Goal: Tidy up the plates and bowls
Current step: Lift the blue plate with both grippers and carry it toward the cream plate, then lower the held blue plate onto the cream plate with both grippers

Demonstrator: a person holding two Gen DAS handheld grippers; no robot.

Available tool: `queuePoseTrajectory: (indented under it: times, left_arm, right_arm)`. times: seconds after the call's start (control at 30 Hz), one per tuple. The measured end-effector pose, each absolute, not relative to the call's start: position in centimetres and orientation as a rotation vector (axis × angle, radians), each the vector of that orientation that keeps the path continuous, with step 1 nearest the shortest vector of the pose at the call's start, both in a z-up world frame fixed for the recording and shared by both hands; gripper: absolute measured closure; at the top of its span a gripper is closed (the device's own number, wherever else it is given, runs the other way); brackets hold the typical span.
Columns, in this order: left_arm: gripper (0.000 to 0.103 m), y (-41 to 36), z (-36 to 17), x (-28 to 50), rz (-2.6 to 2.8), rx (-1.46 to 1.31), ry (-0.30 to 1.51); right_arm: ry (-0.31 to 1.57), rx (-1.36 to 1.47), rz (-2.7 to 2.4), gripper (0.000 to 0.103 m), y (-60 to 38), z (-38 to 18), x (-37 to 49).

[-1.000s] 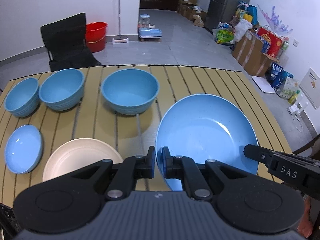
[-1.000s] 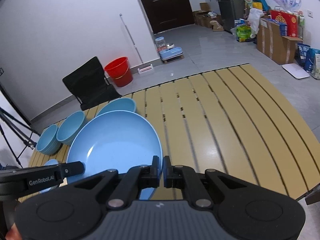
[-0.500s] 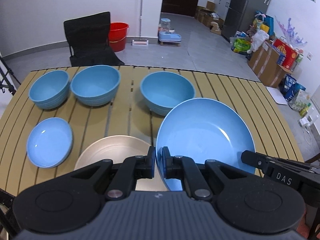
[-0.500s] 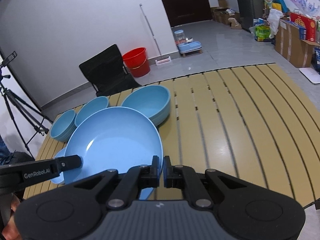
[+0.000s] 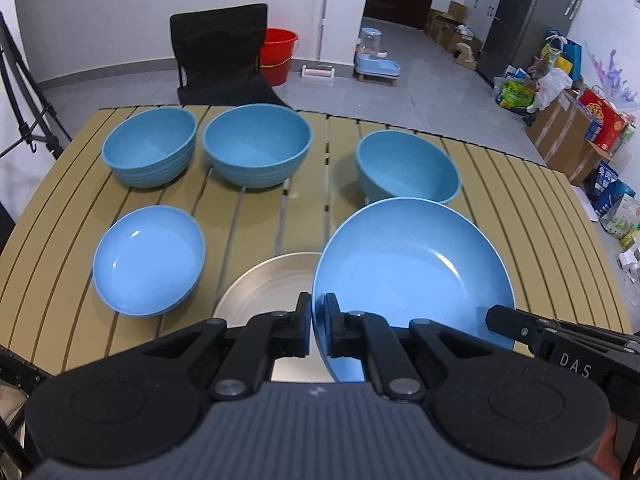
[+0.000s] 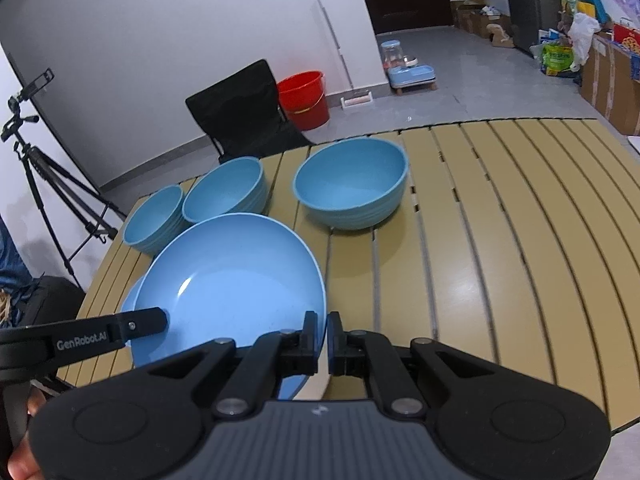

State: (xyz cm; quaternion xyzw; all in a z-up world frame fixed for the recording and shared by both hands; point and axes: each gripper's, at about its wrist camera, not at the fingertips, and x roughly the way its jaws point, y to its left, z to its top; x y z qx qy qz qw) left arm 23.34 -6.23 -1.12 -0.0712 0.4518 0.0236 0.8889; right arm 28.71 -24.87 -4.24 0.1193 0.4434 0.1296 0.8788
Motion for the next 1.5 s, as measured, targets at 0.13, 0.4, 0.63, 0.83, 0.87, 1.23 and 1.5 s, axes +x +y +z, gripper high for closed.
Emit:
queuePoseTrajectory:
  times: [0.13, 0.4, 0.63, 0.83, 0.87, 1.23, 1.5]
  left_arm:
    - [0.096, -4.8, -2.1, 23.4, 0.059, -0.16, 0.955]
    - [0.096, -2.6, -3.9, 23.6, 0.072, -0.165, 0.982]
    - [0.096, -1.8, -5.7, 24.0, 0.071, -0.161, 1.012]
    - [0.096, -1.2, -7.3, 24.5, 0.071, -0.158, 1.042]
    - [0.096, -1.2, -7.5, 24.5, 0.07, -0.156, 1.046]
    - [0.096, -0.8, -9.6, 25.4, 0.066, -0.159, 1.084]
    - [0.095, -0.8, -10.4, 25.8, 0.06, -0.155, 1.099]
  right_arm:
    - [0.946, 0.24, 0.281, 0.099, -23.3, -5.0, 29.1]
    - [0.986, 0.223, 0.295, 0.099, -20.9, -6.8, 29.6]
    - [1.018, 0.212, 0.289, 0.099, -19.7, -8.2, 30.2]
    - [1.049, 0.204, 0.284, 0.099, -19.0, -10.0, 30.7]
    - [1.052, 0.202, 0.282, 0.099, -18.9, -10.2, 30.6]
    - [1.074, 0.176, 0.266, 0.099, -18.1, -11.8, 31.3]
    - [1.077, 0.16, 0.254, 0.099, -17.9, -12.4, 31.4]
